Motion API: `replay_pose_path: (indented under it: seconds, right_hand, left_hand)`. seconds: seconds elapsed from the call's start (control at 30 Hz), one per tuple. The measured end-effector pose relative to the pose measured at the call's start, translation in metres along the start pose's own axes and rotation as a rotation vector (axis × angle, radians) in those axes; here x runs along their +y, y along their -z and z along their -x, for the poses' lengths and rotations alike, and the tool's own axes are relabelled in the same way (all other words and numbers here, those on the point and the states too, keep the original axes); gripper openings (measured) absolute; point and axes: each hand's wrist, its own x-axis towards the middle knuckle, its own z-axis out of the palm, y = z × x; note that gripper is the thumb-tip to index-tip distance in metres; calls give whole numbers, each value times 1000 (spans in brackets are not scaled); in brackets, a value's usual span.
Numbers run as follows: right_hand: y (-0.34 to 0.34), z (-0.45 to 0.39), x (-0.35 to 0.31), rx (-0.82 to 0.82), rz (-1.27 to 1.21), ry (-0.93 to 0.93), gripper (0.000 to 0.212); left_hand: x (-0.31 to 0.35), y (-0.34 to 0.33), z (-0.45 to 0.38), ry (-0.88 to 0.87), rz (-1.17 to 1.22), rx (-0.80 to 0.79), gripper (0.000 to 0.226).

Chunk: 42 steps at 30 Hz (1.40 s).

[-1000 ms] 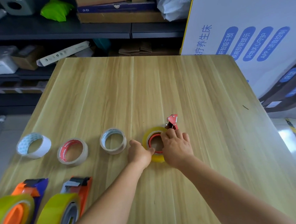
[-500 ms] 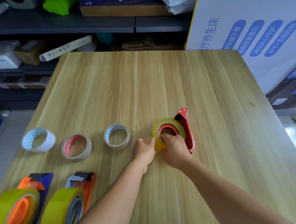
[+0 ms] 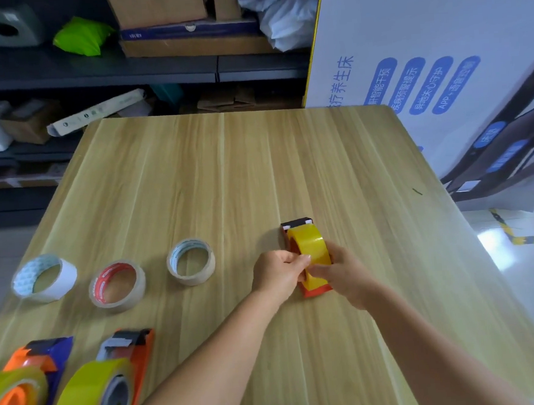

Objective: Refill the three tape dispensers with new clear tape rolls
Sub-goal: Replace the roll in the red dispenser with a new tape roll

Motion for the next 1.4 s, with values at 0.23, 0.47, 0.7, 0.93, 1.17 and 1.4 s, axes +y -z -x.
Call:
replay_pose_path:
  seconds: [0.23,0.47,0.7,0.93,1.17,1.4]
  right_hand:
    - [7,2,-4,5,17,-25,33]
    - [21,-1,-6,93,424,-60,48]
    - [18,-10,-19,115,719,-45,56]
    - [15,-9,-22,94,748,-53,54]
    - [6,-8,-30,137,875,13,53]
    - [-2,-15,-33,178,938,-17,49]
  left_hand:
    - [23,6,-10,-178,-267,128,62]
    - [32,12,-29,-121,-275,-83,29]
    - [37,7,-35,-225,-353,-100,8]
    - [40,7,-45,-265,-579,-30,21]
    - [36,14,-62,-36,-260,-141,13]
    - [35,16,-61,-30,-253,-219,23]
